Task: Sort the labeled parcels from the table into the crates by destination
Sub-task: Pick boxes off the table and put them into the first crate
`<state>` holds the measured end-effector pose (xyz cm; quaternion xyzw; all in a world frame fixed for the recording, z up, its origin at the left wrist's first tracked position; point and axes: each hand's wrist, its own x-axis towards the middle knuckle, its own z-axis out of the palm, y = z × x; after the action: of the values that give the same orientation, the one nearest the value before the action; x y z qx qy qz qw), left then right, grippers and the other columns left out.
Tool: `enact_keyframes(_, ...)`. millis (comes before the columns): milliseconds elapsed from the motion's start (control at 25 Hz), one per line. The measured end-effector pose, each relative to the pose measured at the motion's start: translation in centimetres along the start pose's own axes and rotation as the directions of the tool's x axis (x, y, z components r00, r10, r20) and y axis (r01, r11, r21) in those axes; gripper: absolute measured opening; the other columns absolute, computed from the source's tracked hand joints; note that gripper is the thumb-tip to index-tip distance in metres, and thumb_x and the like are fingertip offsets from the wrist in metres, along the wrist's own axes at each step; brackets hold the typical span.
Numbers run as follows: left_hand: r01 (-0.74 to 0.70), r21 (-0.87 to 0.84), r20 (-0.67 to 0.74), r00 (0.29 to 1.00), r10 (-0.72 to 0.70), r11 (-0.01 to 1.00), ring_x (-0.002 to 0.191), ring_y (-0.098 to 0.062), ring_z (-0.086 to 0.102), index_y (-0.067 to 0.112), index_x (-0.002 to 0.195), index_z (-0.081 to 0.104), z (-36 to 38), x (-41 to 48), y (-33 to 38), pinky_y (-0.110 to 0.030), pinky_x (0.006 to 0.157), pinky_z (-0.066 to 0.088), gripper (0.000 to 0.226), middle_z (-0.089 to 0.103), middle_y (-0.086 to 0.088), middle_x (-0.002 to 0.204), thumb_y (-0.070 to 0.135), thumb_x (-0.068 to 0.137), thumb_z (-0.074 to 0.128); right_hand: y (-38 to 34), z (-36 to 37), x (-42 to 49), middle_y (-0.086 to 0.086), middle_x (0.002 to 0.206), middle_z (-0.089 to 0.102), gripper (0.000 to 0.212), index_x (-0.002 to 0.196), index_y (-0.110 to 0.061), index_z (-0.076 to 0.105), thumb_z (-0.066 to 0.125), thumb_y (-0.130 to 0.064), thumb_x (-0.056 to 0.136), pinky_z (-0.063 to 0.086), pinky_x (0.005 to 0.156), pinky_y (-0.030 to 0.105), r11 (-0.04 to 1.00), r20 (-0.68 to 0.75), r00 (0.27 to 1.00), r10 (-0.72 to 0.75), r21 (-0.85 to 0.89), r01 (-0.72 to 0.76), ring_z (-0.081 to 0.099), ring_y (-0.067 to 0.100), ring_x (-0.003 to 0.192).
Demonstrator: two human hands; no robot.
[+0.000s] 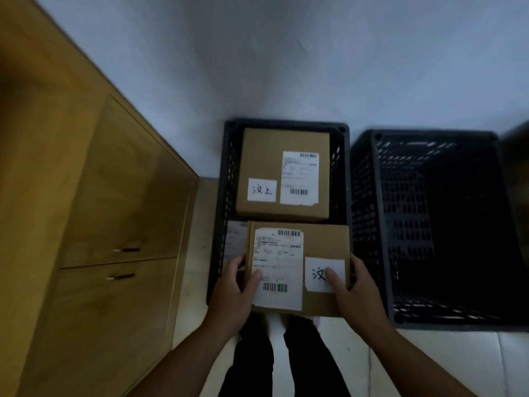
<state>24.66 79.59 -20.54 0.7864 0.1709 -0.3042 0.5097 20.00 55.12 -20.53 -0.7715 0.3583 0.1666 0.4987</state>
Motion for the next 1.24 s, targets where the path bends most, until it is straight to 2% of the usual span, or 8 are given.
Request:
enact_keyframes(200, 0.044, 0.092, 0.045, 0.998, -0.049, 0.995, 0.108, 0.000, 0.061, 0.043, 0.133, 0.045, 2.4, 3.4, -2.7, -0.012, 0.071, 0.054, 0.041, 0.061, 0.014, 0.124, 0.036, 0.097, 0.062, 2.9, 1.3, 2.9, -0.012, 0.125, 0.059, 0.065, 0.151, -0.028, 0.038, 0.069, -0.034, 0.094, 0.047, 0.078, 0.007, 0.999, 0.050, 0.998, 0.035, -0.039, -0.033, 0.057, -0.013, 0.097)
enact_keyframes(400, 0.024, 0.231, 0.084, 0.996, -0.044, 0.973, 0.128, -0.004, 0.047, 0.035, 0.147, 0.034, 3.8, 5.6, -4.7, -0.033, 0.110, 0.044, 0.070, 0.048, 0.012, 0.140, 0.020, 0.091, 0.071, 4.6, 3.2, 4.0, -0.001, 0.156, 0.039, 0.085, 0.161, -0.021, 0.016, 0.068, -0.014, 0.094, 0.040, 0.115, 0.037, 0.986, 0.063, 0.997, 0.034, -0.167, -0.023, 0.044, 0.015, 0.139)
enact_keyframes(520, 0.011, 0.283, 0.070, 0.997, -0.032, 0.959, 0.130, -0.004, 0.042, 0.036, 0.151, 0.026, 4.3, 6.3, -5.0, -0.033, 0.109, 0.043, 0.083, 0.041, 0.013, 0.143, 0.022, 0.086, 0.076, 4.7, 4.5, 3.5, -0.002, 0.160, 0.028, 0.094, 0.162, -0.023, 0.005, 0.068, -0.015, 0.093, 0.033, 0.109, 0.024, 0.969, 0.013, 0.999, 0.029, -0.245, -0.025, 0.035, 0.014, 0.143)
enact_keyframes(720, -0.028, 0.328, 0.031, 0.999, 0.019, 0.944, 0.130, 0.000, 0.038, 0.038, 0.151, 0.023, 4.1, 4.9, -4.1, -0.032, 0.107, 0.043, 0.082, 0.038, 0.022, 0.138, 0.029, 0.088, 0.075, 3.9, 3.7, 2.9, 0.000, 0.159, 0.029, 0.092, 0.162, -0.021, 0.009, 0.067, -0.008, 0.091, 0.033, 0.113, 0.030, 0.965, 0.028, 0.999, 0.022, -0.261, -0.014, 0.032, 0.017, 0.145)
enact_keyframes(880, -0.080, 0.394, 0.033, 0.997, 0.073, 0.916, 0.119, 0.009, 0.034, 0.042, 0.146, 0.030, 2.6, 1.4, -1.8, -0.017, 0.098, 0.035, 0.067, 0.030, 0.043, 0.114, 0.033, 0.092, 0.069, 1.3, 0.2, 0.6, -0.022, 0.124, 0.045, 0.068, 0.142, -0.041, 0.034, 0.067, -0.010, 0.090, 0.040, 0.098, 0.016, 0.958, 0.052, 0.992, -0.117, -0.256, 0.126, 0.041, -0.009, 0.119)
enact_keyframes(1040, -0.221, 0.423, 0.086, 0.975, 0.204, 0.879, 0.116, 0.009, 0.037, 0.057, 0.131, 0.036, 1.0, -2.7, 3.2, -0.010, 0.093, 0.035, 0.053, 0.037, 0.042, 0.118, 0.037, 0.093, 0.066, -1.4, -4.2, -2.8, -0.026, 0.128, 0.046, 0.062, 0.146, -0.036, 0.038, 0.069, -0.022, 0.093, 0.038, 0.103, 0.018, 0.932, 0.035, 0.977, -0.212, -0.295, 0.213, 0.044, 0.006, 0.131)
enact_keyframes(1160, -0.364, 0.487, 0.133, 0.929, 0.345, 0.794, 0.127, -0.005, 0.042, 0.041, 0.138, 0.043, 0.5, -5.6, 8.6, -0.033, 0.107, 0.041, 0.051, 0.044, 0.021, 0.135, 0.045, 0.092, 0.064, -3.8, -7.6, -6.3, -0.012, 0.149, 0.047, 0.065, 0.151, -0.030, 0.037, 0.067, -0.042, 0.094, 0.035, 0.110, 0.025, 0.880, -0.060, 0.942, -0.331, -0.381, 0.284, 0.041, 0.009, 0.137)
enact_keyframes(1240, -0.509, 0.573, 0.173, 0.841, 0.512, 0.643, 0.130, -0.008, 0.041, 0.039, 0.136, 0.048, 1.0, -7.6, 12.5, -0.039, 0.111, 0.038, 0.049, 0.045, 0.018, 0.136, 0.051, 0.090, 0.060, -5.1, -10.1, -9.0, -0.009, 0.152, 0.045, 0.069, 0.152, -0.030, 0.039, 0.061, -0.056, 0.092, 0.038, 0.114, 0.033, 0.818, -0.127, 0.894, -0.430, -0.473, 0.327, 0.040, 0.011, 0.140)
